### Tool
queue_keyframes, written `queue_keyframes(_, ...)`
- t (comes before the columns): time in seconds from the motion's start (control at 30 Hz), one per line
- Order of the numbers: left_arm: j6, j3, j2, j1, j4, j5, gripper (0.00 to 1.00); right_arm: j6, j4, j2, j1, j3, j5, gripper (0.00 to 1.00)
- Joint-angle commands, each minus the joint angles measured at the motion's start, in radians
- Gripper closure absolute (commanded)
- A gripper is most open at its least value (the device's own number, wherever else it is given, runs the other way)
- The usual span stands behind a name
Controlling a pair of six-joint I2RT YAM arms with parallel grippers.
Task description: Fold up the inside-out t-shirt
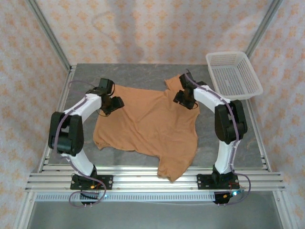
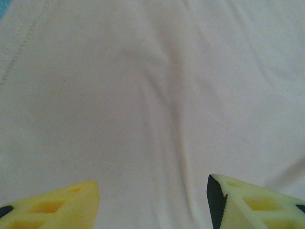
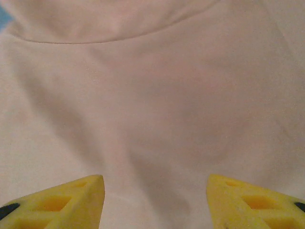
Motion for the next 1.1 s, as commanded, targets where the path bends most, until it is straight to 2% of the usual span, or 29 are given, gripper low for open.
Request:
queue_keyframes(0.0,0.001,0.086,0.125,0.011,-0.003,-0.059,0.37,0.039,0.070,0.101,-0.046,0.032,0.029,0.42)
queue_keyframes(0.13,0.000,0.222,0.294,0.018,-0.015,-0.069,0.37,0.020,0.002,0.282,-0.097,0.217,0.017,0.42)
queue_keyframes(0.23,-0.003,0.340,0.402,0.021,-0.024,-0.053,0.37,0.009,-0.072,0.431,-0.128,0.418,-0.009,0.42)
queue_keyframes(0.33,0.003,0.463,0.501,0.023,-0.036,-0.031,0.37,-0.009,-0.179,0.593,-0.151,0.694,-0.008,0.42)
queue_keyframes(0.4,0.012,0.564,0.552,0.031,-0.065,-0.016,0.38,-0.020,-0.288,0.720,-0.173,0.941,-0.002,0.43)
queue_keyframes(0.5,0.063,0.641,0.525,0.051,-0.115,0.006,0.38,-0.038,-0.430,0.839,-0.194,1.287,-0.017,0.43)
queue_keyframes(0.53,0.075,0.642,0.489,0.055,-0.129,-0.001,0.38,-0.045,-0.442,0.832,-0.194,1.321,-0.025,0.43)
queue_keyframes(0.6,0.088,0.600,0.372,0.061,-0.169,-0.040,0.39,-0.055,-0.425,0.739,-0.192,1.265,-0.056,0.43)
queue_keyframes(0.67,0.090,0.526,0.243,0.061,-0.207,-0.073,0.43,-0.067,-0.384,0.611,-0.177,1.127,-0.078,0.43)
queue_keyframes(0.8,0.024,0.211,-0.069,0.059,-0.191,-0.104,0.50,-0.080,-0.294,0.308,-0.125,0.766,-0.083,0.43)
queue_keyframes(0.87,-0.044,0.062,-0.176,0.059,-0.174,-0.091,0.51,-0.068,-0.229,0.154,-0.095,0.562,-0.077,0.43)
queue_keyframes(0.93,-0.111,-0.057,-0.249,0.059,-0.160,-0.067,0.57,-0.052,-0.152,0.008,-0.064,0.366,-0.076,0.43)
queue_keyframes(1.07,-0.206,-0.238,-0.345,0.061,-0.079,-0.042,0.62,0.003,-0.024,-0.247,0.007,0.016,-0.070,0.43)
